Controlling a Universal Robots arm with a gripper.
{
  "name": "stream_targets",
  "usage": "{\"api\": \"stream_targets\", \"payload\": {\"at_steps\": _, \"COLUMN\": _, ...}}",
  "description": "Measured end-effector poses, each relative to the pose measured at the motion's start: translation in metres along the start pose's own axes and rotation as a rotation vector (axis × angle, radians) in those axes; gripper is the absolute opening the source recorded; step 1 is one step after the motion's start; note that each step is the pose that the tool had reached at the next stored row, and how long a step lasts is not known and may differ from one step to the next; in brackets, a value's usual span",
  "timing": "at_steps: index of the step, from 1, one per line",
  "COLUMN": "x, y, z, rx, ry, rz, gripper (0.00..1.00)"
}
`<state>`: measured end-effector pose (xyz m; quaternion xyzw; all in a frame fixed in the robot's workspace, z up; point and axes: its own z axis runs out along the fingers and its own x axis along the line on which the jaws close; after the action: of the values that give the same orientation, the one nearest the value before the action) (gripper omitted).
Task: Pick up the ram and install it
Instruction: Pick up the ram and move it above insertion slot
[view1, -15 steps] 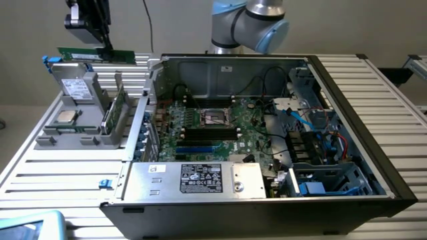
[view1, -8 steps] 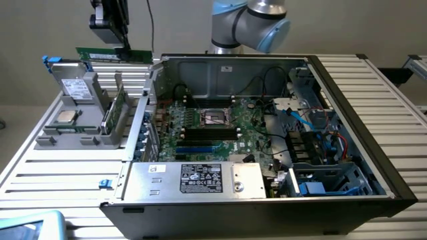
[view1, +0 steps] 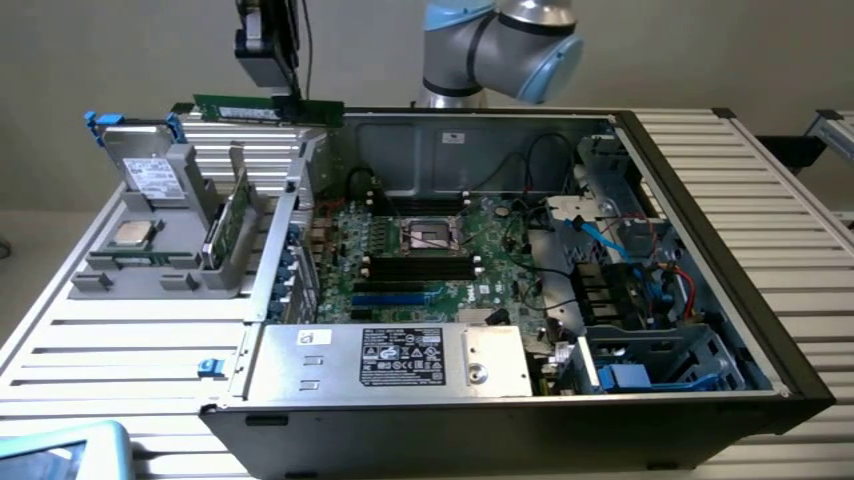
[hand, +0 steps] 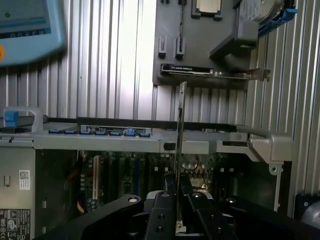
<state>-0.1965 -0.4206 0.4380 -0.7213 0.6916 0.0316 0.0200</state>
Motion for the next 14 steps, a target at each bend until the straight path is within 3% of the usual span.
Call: {"api": "stream_targets", "payload": {"at_steps": 14, "x": 0.002, "y": -0.0636, "z": -0.0009, "rx": 0.0, "ry": 0.0, "rz": 0.0, "gripper": 0.15}}
